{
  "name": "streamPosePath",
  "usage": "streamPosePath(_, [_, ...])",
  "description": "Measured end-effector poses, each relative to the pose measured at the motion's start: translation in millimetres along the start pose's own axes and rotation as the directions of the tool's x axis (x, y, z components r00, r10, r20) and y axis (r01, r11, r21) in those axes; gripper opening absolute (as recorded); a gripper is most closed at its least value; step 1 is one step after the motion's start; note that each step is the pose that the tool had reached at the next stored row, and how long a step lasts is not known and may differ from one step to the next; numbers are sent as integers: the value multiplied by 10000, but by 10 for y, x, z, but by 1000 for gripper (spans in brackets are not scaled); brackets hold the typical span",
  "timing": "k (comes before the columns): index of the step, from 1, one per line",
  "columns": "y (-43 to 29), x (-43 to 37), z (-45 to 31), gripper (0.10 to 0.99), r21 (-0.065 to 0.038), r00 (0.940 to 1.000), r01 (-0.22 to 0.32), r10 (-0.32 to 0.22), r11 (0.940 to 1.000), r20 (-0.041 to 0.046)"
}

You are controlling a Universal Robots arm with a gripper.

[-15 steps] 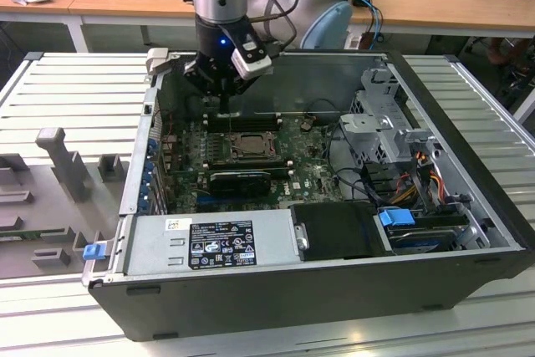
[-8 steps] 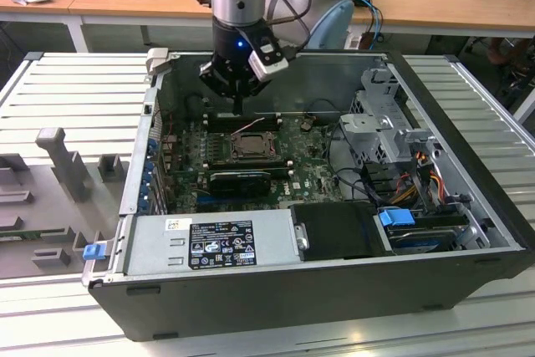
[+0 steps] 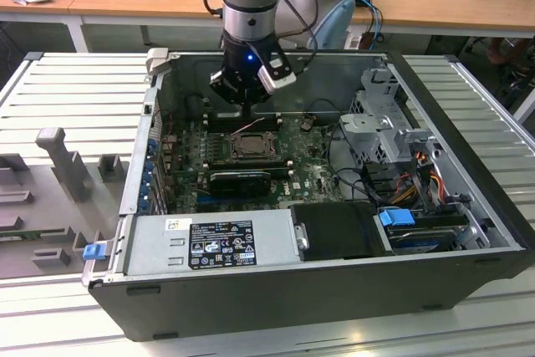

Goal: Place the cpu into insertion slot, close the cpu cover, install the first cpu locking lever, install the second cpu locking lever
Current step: 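Install the first cpu locking lever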

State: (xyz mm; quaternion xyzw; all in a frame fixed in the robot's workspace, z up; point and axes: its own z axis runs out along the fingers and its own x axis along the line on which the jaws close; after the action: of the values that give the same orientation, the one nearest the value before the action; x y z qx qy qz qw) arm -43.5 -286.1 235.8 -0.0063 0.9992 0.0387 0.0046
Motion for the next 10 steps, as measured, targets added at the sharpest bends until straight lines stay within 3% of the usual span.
streamPosePath(2, [-3, -28, 29, 106, -17, 10000, 0, 0, 10000, 1])
streamPosePath(4, [-5, -51, 62, 106, -131, 10000, 1, -1, 9999, 2])
streamPosePath(10, [-9, -113, 100, 106, -132, 9996, 279, -279, 9995, -20])
